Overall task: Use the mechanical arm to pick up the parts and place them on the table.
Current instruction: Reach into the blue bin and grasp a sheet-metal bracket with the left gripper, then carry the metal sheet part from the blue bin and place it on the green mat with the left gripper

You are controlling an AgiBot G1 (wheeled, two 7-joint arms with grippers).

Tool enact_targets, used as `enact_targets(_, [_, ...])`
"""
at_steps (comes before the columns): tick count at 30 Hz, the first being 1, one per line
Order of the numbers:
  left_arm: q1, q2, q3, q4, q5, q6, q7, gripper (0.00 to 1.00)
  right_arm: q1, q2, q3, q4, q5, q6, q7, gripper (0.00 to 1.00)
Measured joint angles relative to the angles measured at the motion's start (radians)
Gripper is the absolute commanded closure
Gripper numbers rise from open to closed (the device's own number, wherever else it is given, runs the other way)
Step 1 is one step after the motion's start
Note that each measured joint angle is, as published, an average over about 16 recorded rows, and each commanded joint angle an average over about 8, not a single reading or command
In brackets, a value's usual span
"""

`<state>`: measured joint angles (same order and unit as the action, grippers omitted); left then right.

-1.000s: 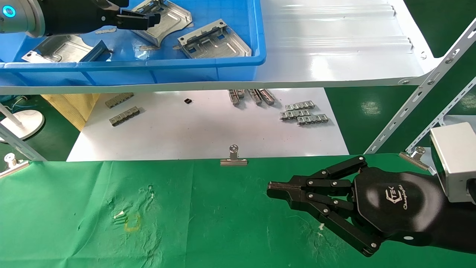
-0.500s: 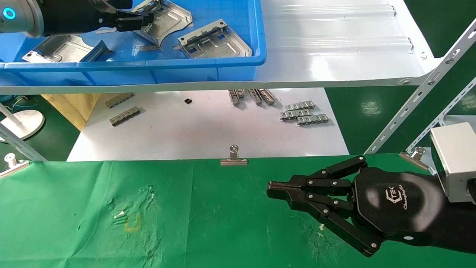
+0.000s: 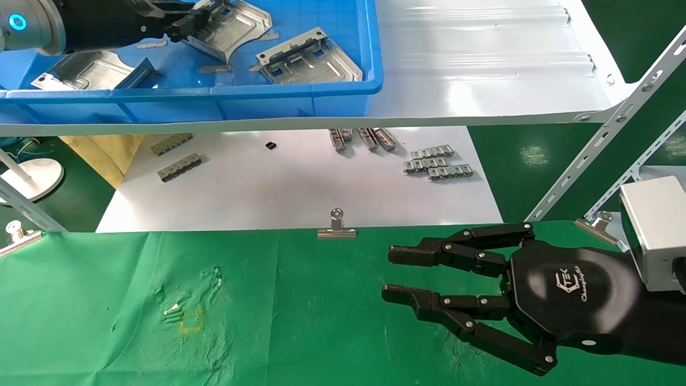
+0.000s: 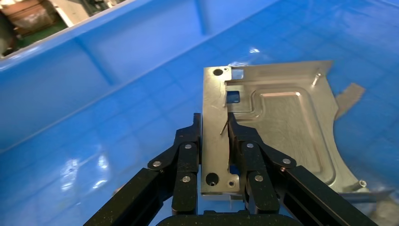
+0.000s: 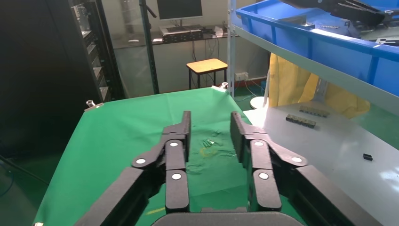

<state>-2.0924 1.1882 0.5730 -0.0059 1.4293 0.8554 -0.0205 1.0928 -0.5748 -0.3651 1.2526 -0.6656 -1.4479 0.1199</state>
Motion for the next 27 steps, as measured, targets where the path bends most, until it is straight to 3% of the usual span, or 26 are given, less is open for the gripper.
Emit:
enact_targets(14, [-0.009,-0.018,-0.027,-0.021,-0.039,0.045,0.029,1.00,0.000,0.000,0.000,0.000,0.000,0.000,0.000,0.00])
enact_targets(21, [-0.018,-0.057,-0.050,-0.045,-0.075,0.196,0.064,1.00,0.000,0.000,0.000,0.000,0.000,0.000,0.000,0.00])
enact_targets(27, [-0.019,-0.115,-0.073,-0.067,-0.115,0.414,0.100,1.00,0.000,0.000,0.000,0.000,0.000,0.000,0.000,0.00])
